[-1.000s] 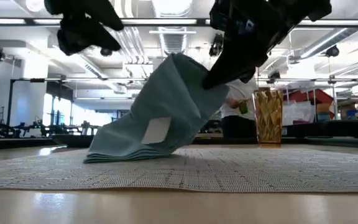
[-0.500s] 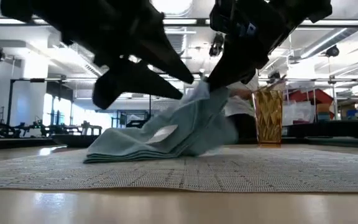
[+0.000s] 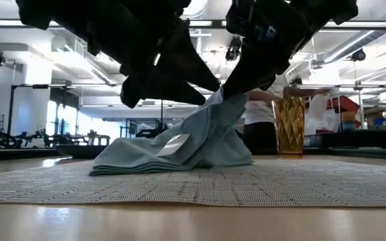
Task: Set table place
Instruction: Fold the light blue table napkin
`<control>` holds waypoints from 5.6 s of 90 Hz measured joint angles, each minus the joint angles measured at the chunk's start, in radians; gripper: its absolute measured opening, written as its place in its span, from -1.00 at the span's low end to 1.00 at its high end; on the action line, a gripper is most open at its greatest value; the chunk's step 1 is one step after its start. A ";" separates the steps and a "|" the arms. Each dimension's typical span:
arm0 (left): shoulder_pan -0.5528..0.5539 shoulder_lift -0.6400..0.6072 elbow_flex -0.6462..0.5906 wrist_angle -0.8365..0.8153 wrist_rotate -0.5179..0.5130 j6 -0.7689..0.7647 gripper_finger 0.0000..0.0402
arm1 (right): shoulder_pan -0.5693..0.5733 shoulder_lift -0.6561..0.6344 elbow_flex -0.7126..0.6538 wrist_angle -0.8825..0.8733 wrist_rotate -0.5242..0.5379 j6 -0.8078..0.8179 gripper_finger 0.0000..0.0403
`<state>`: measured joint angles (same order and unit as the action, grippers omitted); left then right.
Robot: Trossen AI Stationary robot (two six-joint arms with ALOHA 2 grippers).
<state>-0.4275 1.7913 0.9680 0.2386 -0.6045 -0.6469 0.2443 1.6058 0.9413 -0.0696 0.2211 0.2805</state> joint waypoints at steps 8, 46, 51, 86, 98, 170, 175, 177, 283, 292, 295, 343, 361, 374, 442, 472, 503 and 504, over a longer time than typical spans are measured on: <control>0.000 0.002 0.000 0.002 -0.034 0.060 -0.19 | 0.000 0.000 0.000 0.000 0.000 0.000 -1.00; 0.001 0.071 0.030 0.046 -0.199 0.457 -0.24 | 0.000 0.000 0.000 0.005 0.016 0.009 -1.00; 0.008 0.071 0.035 0.043 -0.199 0.509 -0.26 | 0.000 0.000 0.000 0.009 0.016 0.009 -1.00; 0.024 0.071 0.034 0.023 -0.165 0.522 -0.46 | -0.001 0.001 -0.001 0.037 0.017 0.021 -1.00; 0.024 0.069 0.034 0.023 -0.169 0.502 -0.73 | -0.001 0.001 -0.001 0.037 0.017 0.023 -1.00; -0.009 -0.500 0.033 -0.394 -0.198 0.504 -1.00 | 0.000 -0.319 -0.001 -0.156 -0.063 0.036 -1.00; -0.008 -0.541 0.033 -0.416 -0.220 0.504 -1.00 | -0.002 -0.357 -0.001 -0.189 -0.062 0.036 -1.00; -0.008 -0.557 0.033 -0.424 -0.224 0.504 -1.00 | -0.002 -0.371 -0.001 -0.198 -0.060 0.035 -1.00; -0.006 -0.753 0.032 -0.540 -0.461 0.564 -1.00 | 0.022 -0.534 -0.011 -0.707 0.006 0.261 -1.00; -0.006 -0.754 0.032 -0.520 -0.460 0.573 -1.00 | 0.029 -0.501 -0.016 -0.693 0.000 0.303 -1.00; -0.006 -0.754 0.032 -0.514 -0.460 0.584 -1.00 | 0.030 -0.486 -0.019 -0.694 -0.021 0.302 -1.00; -0.005 -0.753 0.128 -0.468 -0.387 0.749 -1.00 | -0.020 -0.321 0.057 -0.829 -0.385 0.140 -0.05; -0.003 -0.737 0.150 -0.467 -0.299 0.746 -1.00 | -0.060 -0.360 0.184 -0.603 -0.020 -0.113 0.08; -0.003 -0.708 0.150 -0.466 -0.296 0.744 -1.00 | -0.094 -0.328 0.164 -0.176 0.014 -0.246 0.10; 0.000 -0.681 0.150 -0.464 -0.294 0.743 -1.00 | -0.110 0.243 0.334 0.301 0.138 -0.135 -0.06; -0.004 -0.686 0.156 -0.420 -0.281 0.744 -1.00 | -0.142 0.328 0.345 0.268 0.147 -0.104 -0.36; -0.024 -0.687 0.270 -0.483 -0.241 0.770 -1.00 | -0.183 0.287 0.346 0.104 0.180 -0.279 -0.68; -0.024 -0.687 0.273 -0.490 -0.241 0.770 -1.00 | -0.185 0.283 0.346 0.097 0.181 -0.282 -0.69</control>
<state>-0.4515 1.1038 1.2410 -0.2512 -0.8453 0.1228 0.0594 1.8886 1.2878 0.0273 0.4023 -0.0017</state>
